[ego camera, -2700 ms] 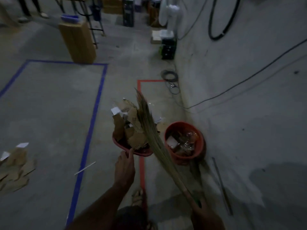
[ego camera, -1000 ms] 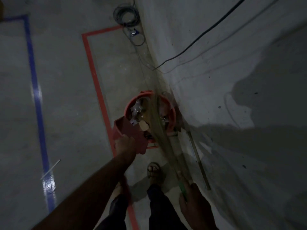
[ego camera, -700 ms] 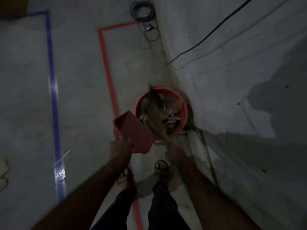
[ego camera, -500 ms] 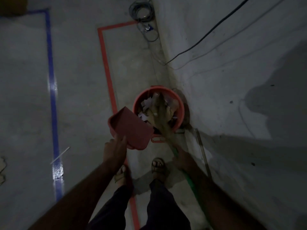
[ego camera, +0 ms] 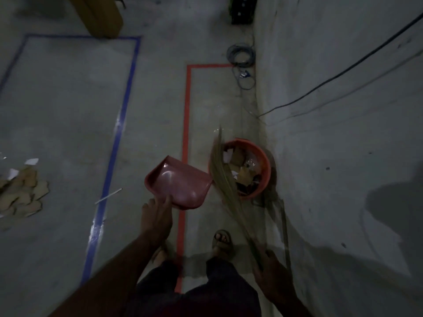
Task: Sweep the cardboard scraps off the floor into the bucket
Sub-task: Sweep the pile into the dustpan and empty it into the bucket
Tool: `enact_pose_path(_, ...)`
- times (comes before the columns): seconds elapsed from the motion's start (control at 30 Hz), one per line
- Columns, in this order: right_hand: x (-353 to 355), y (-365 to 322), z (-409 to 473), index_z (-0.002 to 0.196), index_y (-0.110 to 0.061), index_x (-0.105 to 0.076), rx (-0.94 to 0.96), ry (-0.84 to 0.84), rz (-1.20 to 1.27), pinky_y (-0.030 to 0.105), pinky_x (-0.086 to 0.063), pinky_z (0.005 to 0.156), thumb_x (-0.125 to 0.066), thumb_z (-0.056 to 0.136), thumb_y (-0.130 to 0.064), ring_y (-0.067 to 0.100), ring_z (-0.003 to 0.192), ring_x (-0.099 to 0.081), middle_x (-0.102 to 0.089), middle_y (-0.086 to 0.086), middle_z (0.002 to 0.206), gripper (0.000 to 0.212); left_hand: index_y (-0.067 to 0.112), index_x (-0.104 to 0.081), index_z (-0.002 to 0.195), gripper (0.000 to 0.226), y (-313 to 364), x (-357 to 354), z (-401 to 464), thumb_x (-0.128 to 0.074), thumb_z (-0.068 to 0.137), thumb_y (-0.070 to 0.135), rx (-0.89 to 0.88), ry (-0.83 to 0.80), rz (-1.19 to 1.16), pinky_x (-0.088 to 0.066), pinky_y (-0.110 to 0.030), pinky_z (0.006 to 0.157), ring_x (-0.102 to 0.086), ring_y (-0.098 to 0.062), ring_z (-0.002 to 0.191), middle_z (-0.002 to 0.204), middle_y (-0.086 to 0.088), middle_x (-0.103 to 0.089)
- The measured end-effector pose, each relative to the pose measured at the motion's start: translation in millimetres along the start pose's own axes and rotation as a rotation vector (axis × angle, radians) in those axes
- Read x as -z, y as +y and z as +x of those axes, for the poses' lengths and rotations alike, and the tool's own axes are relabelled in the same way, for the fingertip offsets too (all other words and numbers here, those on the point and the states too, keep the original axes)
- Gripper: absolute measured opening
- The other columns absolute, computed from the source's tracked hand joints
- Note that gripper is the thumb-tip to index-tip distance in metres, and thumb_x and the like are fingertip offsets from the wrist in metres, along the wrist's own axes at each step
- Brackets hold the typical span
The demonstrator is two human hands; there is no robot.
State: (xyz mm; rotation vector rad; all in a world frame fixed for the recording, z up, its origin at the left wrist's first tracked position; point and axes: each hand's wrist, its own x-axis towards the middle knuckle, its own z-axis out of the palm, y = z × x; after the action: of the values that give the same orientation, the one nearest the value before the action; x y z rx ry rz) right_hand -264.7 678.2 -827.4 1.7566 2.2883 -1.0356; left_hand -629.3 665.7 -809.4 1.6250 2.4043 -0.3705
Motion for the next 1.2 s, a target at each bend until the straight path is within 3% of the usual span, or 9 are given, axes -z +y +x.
enact_pose_path(0.13,12.6,-36.7,4.5,0.154,-0.047,-0.006,0.153,-0.094,-0.162,0.033,-0.049,0.065,-0.017,0.085,-0.057,0.024,0.086,-0.060,-0.055,0.005,0.110,0.071,0.002,-0.069,0.110,0.053,-38.9,8.1,-37.3,-0.075,0.058,-0.001,0.137,0.049,-0.010,-0.047,-0.042,0.055,-0.058,-0.040,0.064,0.088,-0.023,-0.062)
enact_pose_path(0.27,-0.1,-78.1,19.3,0.152,-0.031,-0.038,0.222,-0.017,-0.297,0.046,-0.058,0.073,-0.039,0.086,-0.042,0.036,0.097,-0.068,-0.064,0.015,0.121,0.066,0.001,-0.069,0.112,0.053,-90.9,5.7,-68.4,-0.073,0.059,0.000,0.258,0.057,-0.022,-0.047,-0.043,0.056,-0.059,-0.041,0.066,0.085,-0.023,-0.062)
enact_pose_path(0.37,-4.2,-122.3,8.0,0.156,-0.042,-0.015,0.277,-0.099,-0.377,0.037,-0.052,0.084,-0.040,0.093,-0.042,0.024,0.107,-0.060,-0.057,0.005,0.128,0.067,0.000,-0.069,0.115,0.055,-134.8,-3.2,-96.3,-0.075,0.060,0.000,0.315,0.062,-0.079,-0.049,-0.044,0.060,-0.060,-0.041,0.071,0.087,-0.023,-0.062)
enact_pose_path(0.47,-17.6,-164.1,-5.5,0.154,-0.048,-0.003,0.295,-0.167,-0.381,0.034,-0.050,0.071,-0.033,0.089,-0.050,0.022,0.095,-0.060,-0.051,0.002,0.117,0.072,0.005,-0.067,0.116,0.051,-179.8,-9.6,-133.4,-0.074,0.065,0.003,0.402,0.055,-0.096,-0.047,-0.042,0.061,-0.061,-0.038,0.075,0.089,-0.019,-0.063)
enact_pose_path(0.57,-46.8,-206.4,-9.4,0.150,-0.051,-0.001,0.367,-0.206,-0.397,0.039,-0.052,0.070,-0.026,0.085,-0.056,0.027,0.088,-0.059,-0.052,0.005,0.106,0.070,0.004,-0.070,0.099,0.052,-226.9,-24.0,-170.5,-0.081,0.048,-0.002,0.498,0.125,-0.152,-0.046,-0.039,0.052,-0.058,-0.037,0.061,0.077,-0.017,-0.058)
enact_pose_path(0.7,-79.0,-285.2,-10.5,0.155,-0.041,-0.004,0.495,-0.270,-0.461,0.037,-0.049,0.079,-0.049,0.094,-0.035,0.030,0.105,-0.062,-0.051,0.012,0.134,0.075,0.007,-0.069,0.093,0.048,-287.2,-54.7,-224.4,-0.082,0.047,-0.003,0.630,0.143,-0.225,-0.046,-0.037,0.052,-0.058,-0.033,0.059,0.076,-0.013,-0.058)
enact_pose_path(0.9,-126.7,-387.1,-10.5,0.151,-0.055,0.001,0.657,-0.354,-0.550,0.031,-0.037,0.070,-0.035,0.096,-0.048,0.028,0.100,-0.062,-0.050,0.006,0.121,0.066,0.007,-0.067,0.087,0.044,-353.5,-88.6,-285.5,-0.082,0.048,-0.003,0.860,0.129,-0.347,-0.045,-0.034,0.050,-0.057,-0.033,0.055,0.073,-0.014,-0.057)
enact_pose_path(1.0,-149.5,-432.8,-3.5,0.151,-0.054,0.000,0.707,-0.364,-0.588,0.036,-0.048,0.076,-0.043,0.099,-0.043,0.024,0.100,-0.064,-0.048,-0.001,0.125,0.068,0.007,-0.066,0.091,0.046,-382.7,-96.2,-296.7,-0.080,0.047,-0.003,0.950,0.124,-0.393,-0.046,-0.036,0.050,-0.057,-0.034,0.055,0.076,-0.015,-0.058)
enact_pose_path(1.2,-215.7,-544.8,33.0,0.156,-0.042,-0.008,0.790,-0.366,-0.693,0.033,-0.044,0.064,-0.037,0.101,-0.036,0.019,0.073,-0.050,-0.041,-0.001,0.108,0.062,0.006,-0.064,0.099,0.042,-461.0,-112.5,-300.6,-0.066,0.060,-0.009,1.060,0.146,-0.420,-0.044,-0.038,0.056,-0.056,-0.034,0.065,0.079,-0.013,-0.056)
